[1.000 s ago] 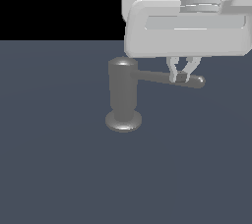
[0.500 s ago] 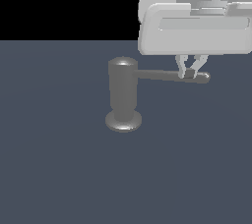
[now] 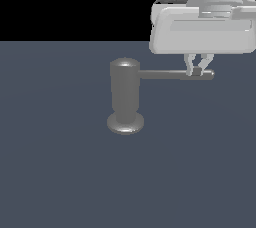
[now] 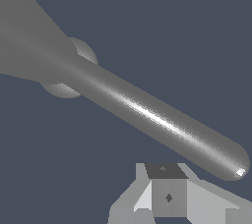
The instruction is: Turn on the faucet by rotating a designated handle.
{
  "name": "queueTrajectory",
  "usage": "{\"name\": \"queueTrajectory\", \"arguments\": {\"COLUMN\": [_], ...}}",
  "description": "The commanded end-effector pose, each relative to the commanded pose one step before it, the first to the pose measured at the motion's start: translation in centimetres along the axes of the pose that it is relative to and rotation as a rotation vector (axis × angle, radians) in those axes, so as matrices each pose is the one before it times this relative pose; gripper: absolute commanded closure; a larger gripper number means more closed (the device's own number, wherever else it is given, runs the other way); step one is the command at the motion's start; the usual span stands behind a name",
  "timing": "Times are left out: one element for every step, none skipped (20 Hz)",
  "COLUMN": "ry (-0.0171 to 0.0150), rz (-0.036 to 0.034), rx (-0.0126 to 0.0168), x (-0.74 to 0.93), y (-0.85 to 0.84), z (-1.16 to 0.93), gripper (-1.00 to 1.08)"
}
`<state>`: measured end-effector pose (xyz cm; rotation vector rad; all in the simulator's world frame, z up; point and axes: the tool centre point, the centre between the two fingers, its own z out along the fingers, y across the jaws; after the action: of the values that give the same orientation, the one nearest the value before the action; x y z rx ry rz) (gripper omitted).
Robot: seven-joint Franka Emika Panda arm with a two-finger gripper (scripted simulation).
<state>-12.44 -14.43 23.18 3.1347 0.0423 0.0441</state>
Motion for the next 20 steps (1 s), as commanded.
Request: {"name": "queueTrajectory", "arguments": {"ry": [-0.00799, -0.00078, -0.00055, -0.00096, -0.00055, -0.00078, -0.00078, -0.00055, -0.00078, -0.00078, -0.00055, -0.00096, -0.00055, -0.00078, -0.00055, -0.00078, -0.00067, -0.00078, -0.00078, -0.00055], "rz": [-0.00792, 0.00054, 0.00038, 0.00066, 0.00038, 0.00054, 0.00054, 0.00038, 0.00054, 0.00054, 0.00038, 0.00066, 0.00038, 0.00054, 0.00038, 0.00054, 0.00047, 0.00054, 0.00054, 0.00038], "rx": [0.00066, 0.00022, 0.00016, 0.00027, 0.00016, 0.00023, 0.00023, 0.00016, 0.00023, 0.00023, 0.00016, 0.00029, 0.00017, 0.00023, 0.00017, 0.00024, 0.00021, 0.00024, 0.00024, 0.00017], "x": [0.775, 0.249, 0.246, 0.250, 0.245, 0.247, 0.247, 0.244, 0.246, 0.245, 0.242, 0.245, 0.241, 0.243, 0.240, 0.242, 0.240, 0.240, 0.240, 0.237], "y": [0.199, 0.221, 0.213, 0.227, 0.212, 0.220, 0.219, 0.210, 0.218, 0.218, 0.209, 0.224, 0.208, 0.216, 0.207, 0.215, 0.210, 0.214, 0.214, 0.204], "z": [0.521, 0.037, 0.026, 0.046, 0.026, 0.037, 0.037, 0.025, 0.037, 0.037, 0.025, 0.046, 0.025, 0.037, 0.025, 0.037, 0.031, 0.036, 0.036, 0.024], "gripper": [1.08, 1.08, 1.08, 1.08, 1.08, 1.08, 1.08, 1.08, 1.08, 1.08, 1.08, 1.08, 1.08, 1.08, 1.08, 1.08, 1.08, 1.08, 1.08, 1.08]}}
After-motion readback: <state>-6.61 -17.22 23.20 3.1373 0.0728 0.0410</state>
